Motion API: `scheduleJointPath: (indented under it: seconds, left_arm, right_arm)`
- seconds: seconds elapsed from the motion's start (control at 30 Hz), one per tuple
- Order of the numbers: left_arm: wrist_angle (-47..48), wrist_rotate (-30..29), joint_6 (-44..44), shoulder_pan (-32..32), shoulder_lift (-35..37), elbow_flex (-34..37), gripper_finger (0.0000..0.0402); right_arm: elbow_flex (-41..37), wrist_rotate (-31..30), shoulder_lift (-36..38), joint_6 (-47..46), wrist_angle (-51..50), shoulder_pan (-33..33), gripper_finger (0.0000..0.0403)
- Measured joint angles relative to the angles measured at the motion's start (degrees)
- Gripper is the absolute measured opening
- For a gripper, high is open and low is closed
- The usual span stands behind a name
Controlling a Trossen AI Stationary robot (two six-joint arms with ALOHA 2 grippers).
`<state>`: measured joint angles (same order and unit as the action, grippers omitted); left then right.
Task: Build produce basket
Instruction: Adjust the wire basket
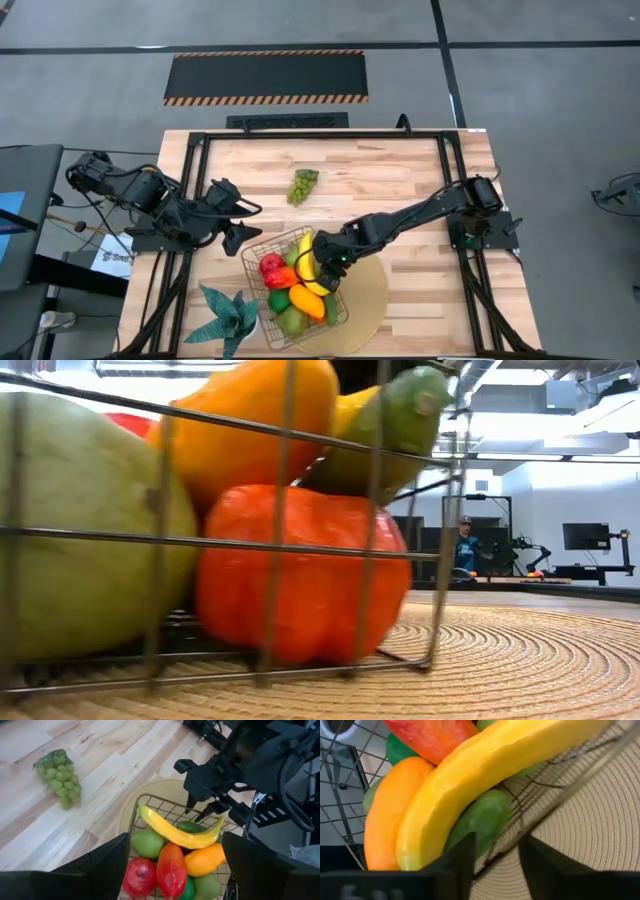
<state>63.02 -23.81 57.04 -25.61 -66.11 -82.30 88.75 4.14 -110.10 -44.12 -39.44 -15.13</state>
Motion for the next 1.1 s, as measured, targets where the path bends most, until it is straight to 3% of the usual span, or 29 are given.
scheduleJointPath:
  seconds: [0.17, 0.23, 0.5, 0.87, 0.97, 1.1]
  left_arm:
    - [0.02, 0.00, -0.17, 0.00, -0.02, -0.01, 0.0302]
    - [0.02, 0.00, -0.17, 0.02, -0.02, 0.00, 0.0302]
    - [0.22, -0.06, -0.39, 0.02, -0.02, 0.00, 0.0302]
    - [0.48, -1.91, -1.71, 0.02, -0.02, 0.00, 0.0302]
    - [0.48, -2.05, -1.75, 0.04, -0.02, 0.00, 0.0302]
    - [0.50, -2.32, -1.80, 0.04, -0.02, 0.00, 0.0302]
  right_arm:
    - [0.01, 0.48, 0.72, -0.22, 0.22, 0.28, 0.0037]
    - [0.08, 1.90, 1.51, 1.73, 0.03, 0.61, 0.0014]
    - [-0.09, 2.93, 6.47, 7.12, -6.87, 1.44, 0.0008]
    - [-0.34, 5.39, 6.71, 12.93, -10.72, 4.14, 0.0031]
    - [-0.88, 5.20, 6.71, 14.74, -11.43, 4.64, 0.0048]
    - [-0.90, 4.57, 6.74, 17.45, -11.60, 5.01, 0.0102]
